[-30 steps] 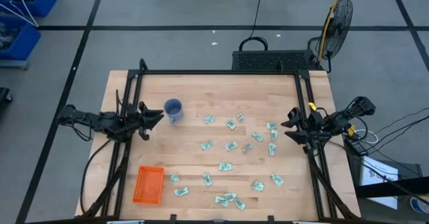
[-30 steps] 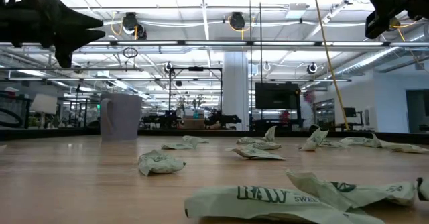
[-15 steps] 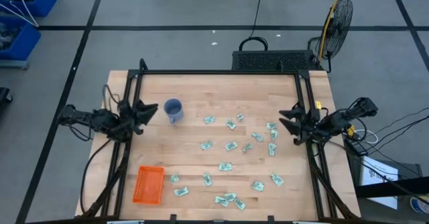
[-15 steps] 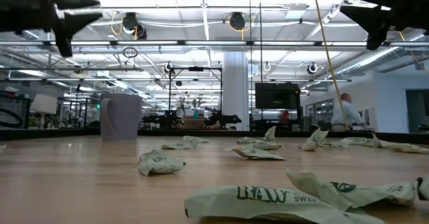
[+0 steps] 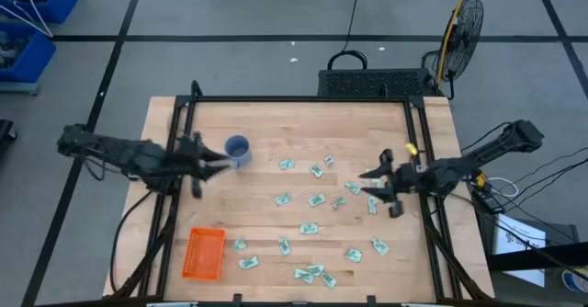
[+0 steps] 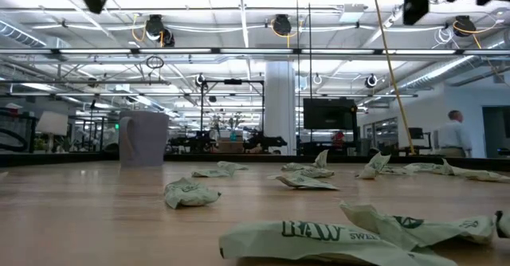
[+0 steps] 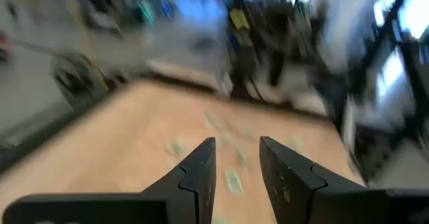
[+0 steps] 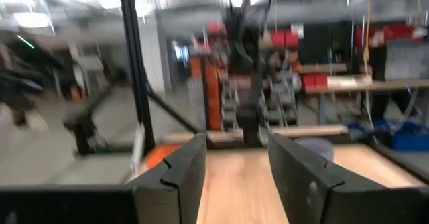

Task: Pick and place Stevia / Truvia into bins
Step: Put the stevia packet into the orange bin

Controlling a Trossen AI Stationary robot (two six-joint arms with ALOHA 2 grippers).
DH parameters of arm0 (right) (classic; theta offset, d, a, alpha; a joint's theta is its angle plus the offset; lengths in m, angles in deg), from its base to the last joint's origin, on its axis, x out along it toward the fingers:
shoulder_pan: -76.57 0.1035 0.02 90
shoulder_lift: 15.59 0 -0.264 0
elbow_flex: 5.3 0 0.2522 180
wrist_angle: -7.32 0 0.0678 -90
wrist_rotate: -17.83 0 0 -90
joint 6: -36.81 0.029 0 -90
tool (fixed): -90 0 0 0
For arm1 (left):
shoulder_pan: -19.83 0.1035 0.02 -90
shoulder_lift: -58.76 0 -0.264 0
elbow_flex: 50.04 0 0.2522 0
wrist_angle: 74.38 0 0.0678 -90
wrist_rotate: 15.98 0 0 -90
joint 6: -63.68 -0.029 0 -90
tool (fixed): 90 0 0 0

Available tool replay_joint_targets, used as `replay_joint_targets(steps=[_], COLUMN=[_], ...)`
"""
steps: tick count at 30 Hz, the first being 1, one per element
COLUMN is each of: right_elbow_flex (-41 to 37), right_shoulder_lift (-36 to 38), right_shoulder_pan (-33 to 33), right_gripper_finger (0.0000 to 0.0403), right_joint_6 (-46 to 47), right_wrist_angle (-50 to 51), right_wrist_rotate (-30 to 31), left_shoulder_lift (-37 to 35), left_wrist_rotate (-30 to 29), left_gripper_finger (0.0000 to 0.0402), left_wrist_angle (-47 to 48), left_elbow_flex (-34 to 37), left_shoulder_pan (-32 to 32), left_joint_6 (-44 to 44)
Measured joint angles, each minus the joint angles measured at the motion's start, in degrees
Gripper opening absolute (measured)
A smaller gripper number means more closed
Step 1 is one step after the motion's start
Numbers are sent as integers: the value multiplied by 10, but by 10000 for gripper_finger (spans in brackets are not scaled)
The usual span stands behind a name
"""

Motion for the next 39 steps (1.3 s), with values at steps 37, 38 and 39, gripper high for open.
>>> replay_joint_targets(steps=[37, 38, 39], right_elbow_flex=[110, 110, 110], right_shoulder_lift=[-177, -176, -176], right_shoulder_pan=[-125, -125, -125], right_gripper_finger=[160, 160, 160], right_joint_6=[-151, -151, -151], right_wrist_angle=[-11, -9, -6], right_wrist_rotate=[1, 1, 1], left_shoulder_lift=[576, 576, 576], left_wrist_rotate=[268, 268, 268], left_gripper_finger=[120, 120, 120], left_wrist_angle=[166, 167, 168], left_elbow_flex=[-139, -139, -139], left_shoulder_pan=[-106, -107, -109], left_joint_6=[279, 276, 274])
